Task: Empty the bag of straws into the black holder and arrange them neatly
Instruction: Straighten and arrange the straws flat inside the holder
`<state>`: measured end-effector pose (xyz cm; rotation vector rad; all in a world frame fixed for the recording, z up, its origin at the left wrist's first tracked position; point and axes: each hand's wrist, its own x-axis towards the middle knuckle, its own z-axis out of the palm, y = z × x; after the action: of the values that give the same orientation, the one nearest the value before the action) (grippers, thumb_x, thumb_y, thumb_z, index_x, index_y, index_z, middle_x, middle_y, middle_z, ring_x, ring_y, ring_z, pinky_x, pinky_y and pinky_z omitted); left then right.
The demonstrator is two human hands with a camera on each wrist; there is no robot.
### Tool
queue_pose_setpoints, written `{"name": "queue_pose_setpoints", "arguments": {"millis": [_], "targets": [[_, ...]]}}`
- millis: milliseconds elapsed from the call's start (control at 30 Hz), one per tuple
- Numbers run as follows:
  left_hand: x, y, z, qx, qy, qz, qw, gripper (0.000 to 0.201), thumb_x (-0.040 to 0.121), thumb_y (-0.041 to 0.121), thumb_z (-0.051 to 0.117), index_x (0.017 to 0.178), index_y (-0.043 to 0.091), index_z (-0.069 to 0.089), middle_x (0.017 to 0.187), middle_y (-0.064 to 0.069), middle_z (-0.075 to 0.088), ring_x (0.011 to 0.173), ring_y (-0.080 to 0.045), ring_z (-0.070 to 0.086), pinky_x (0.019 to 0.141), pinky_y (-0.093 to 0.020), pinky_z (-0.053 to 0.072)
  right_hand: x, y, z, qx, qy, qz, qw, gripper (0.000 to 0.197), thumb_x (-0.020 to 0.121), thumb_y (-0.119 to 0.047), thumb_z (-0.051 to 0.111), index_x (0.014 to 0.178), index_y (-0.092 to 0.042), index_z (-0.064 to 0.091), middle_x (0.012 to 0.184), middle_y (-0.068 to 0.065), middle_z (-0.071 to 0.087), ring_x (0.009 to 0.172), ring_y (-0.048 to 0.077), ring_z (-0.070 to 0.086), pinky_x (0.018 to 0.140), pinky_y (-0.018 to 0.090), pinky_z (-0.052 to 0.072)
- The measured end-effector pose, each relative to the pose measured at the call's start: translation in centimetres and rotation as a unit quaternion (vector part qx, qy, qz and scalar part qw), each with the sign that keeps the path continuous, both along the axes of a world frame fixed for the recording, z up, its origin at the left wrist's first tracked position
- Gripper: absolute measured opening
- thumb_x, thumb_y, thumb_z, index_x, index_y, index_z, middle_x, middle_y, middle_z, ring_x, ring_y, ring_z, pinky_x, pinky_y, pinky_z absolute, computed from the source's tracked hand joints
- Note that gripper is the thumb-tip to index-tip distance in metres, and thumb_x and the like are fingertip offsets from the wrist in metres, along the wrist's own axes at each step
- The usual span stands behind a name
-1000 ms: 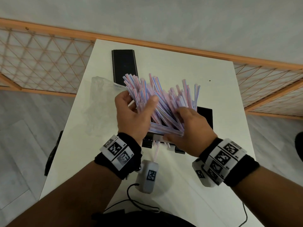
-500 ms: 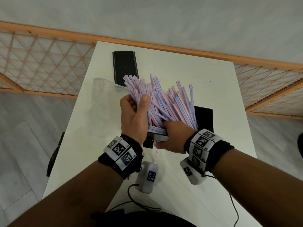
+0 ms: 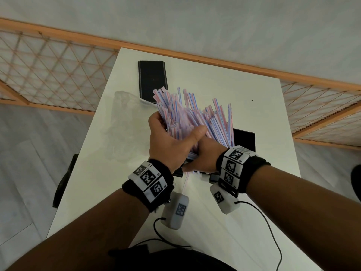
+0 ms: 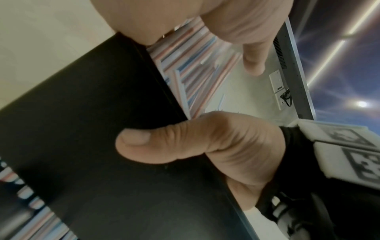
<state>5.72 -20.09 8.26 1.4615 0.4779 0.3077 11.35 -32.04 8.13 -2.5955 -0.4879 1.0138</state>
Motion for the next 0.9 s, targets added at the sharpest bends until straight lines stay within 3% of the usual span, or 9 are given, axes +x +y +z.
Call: {"name": "queue_pose_setpoints", "arguments": {"millis": [100,200,333,500,600,700,800,833,900], "targets": [[0.2,0.2,0.6,0.001,-0.002,0.023,1.0,0.08,0.069,0.022,0.094,0.131,0.012,0.044,0.118,0.008,0.065,0.099,0.001,0.07,0.085,-0.025,0.059,-0.3,-0.3,0.6,0.003,-0.041,0.0,0.999,0.073,0.062,-0.051,0.088,0.117,-0.017,0.053,0.102,-0.001,0.062,0.094,0.021,0.063,0.077,0.034,0.053],[0.4,0.5,1.2,0.022,-0.01,0.025,0.999,0.082,0.066,0.028,0.093,0.13,0.014,0.043,0.118,0.009,0.065,0.101,-0.001,0.07,0.089,-0.029,0.059,-0.7,-1.0,1.6,0.04,-0.046,-0.047,0.997,0.055,0.061,-0.057,0.087,0.087,-0.02,0.055,0.08,-0.006,0.059,0.073,0.011,0.058,0.061,0.029,0.048],[0.5,0.3,1.5,0.003,0.011,0.026,1.0,0.086,0.063,0.03,0.096,0.13,0.016,0.044,0.116,0.011,0.065,0.097,0.001,0.07,0.087,-0.031,0.06,-0.9,-1.9,1.6,0.17,-0.069,-0.075,0.98,0.041,0.062,-0.057,0.085,0.086,-0.029,0.068,0.083,-0.01,0.071,0.08,0.004,0.067,0.077,0.029,0.056],[0.7,0.0,1.6,-0.012,-0.014,0.039,0.999,0.073,0.073,0.015,0.089,0.128,0.007,0.042,0.109,0.008,0.063,0.087,0.005,0.07,0.075,-0.015,0.055,-1.3,-1.9,2.2,0.181,-0.177,-0.074,0.965,0.039,0.064,-0.063,0.078,0.077,-0.033,0.057,0.078,-0.007,0.056,0.07,0.011,0.055,0.061,0.027,0.043],[0.8,-0.1,1.5,-0.021,-0.019,0.038,0.999,0.074,0.074,0.018,0.089,0.128,0.004,0.041,0.105,0.011,0.063,0.085,0.007,0.069,0.076,-0.015,0.055,-1.2,-1.8,1.9,0.138,-0.22,-0.038,0.965,0.062,0.062,-0.077,0.064,0.086,-0.02,0.063,0.082,-0.002,0.047,0.068,0.015,0.048,0.062,0.026,0.033],[0.7,-0.3,1.3,-0.03,-0.009,0.039,0.999,0.083,0.066,0.031,0.094,0.129,0.012,0.042,0.11,0.013,0.063,0.091,0.004,0.07,0.079,-0.019,0.057,-1.4,-1.8,0.9,0.139,-0.166,-0.034,0.976,0.045,0.069,-0.065,0.075,0.092,-0.032,0.055,0.082,-0.009,0.049,0.068,0.008,0.048,0.066,0.026,0.036],[0.6,-0.4,0.7,-0.016,-0.002,0.039,0.999,0.083,0.066,0.023,0.095,0.128,0.013,0.042,0.114,0.009,0.064,0.095,0.001,0.071,0.086,-0.027,0.059,-2.0,-1.6,-0.2,0.128,-0.128,-0.011,0.983,0.069,0.077,-0.064,0.071,0.126,-0.021,0.049,0.107,0.001,0.067,0.095,0.024,0.064,0.08,0.036,0.051],[0.7,-0.4,0.5,-0.009,0.003,0.037,0.999,0.085,0.064,0.023,0.096,0.128,0.014,0.042,0.114,0.008,0.065,0.096,-0.001,0.071,0.088,-0.032,0.06,-2.1,-1.5,-0.5,0.123,-0.146,0.0,0.982,0.069,0.081,-0.061,0.068,0.13,-0.017,0.048,0.114,0.005,0.065,0.101,0.028,0.063,0.084,0.038,0.051],[0.7,-0.4,0.2,0.016,0.017,0.035,0.999,0.088,0.06,0.026,0.096,0.129,0.016,0.042,0.114,0.009,0.066,0.096,-0.001,0.072,0.09,-0.036,0.06,-2.1,-1.4,-0.4,0.141,-0.179,-0.002,0.974,0.059,0.083,-0.055,0.067,0.123,-0.014,0.052,0.111,0.003,0.061,0.1,0.025,0.059,0.083,0.034,0.048]]}}
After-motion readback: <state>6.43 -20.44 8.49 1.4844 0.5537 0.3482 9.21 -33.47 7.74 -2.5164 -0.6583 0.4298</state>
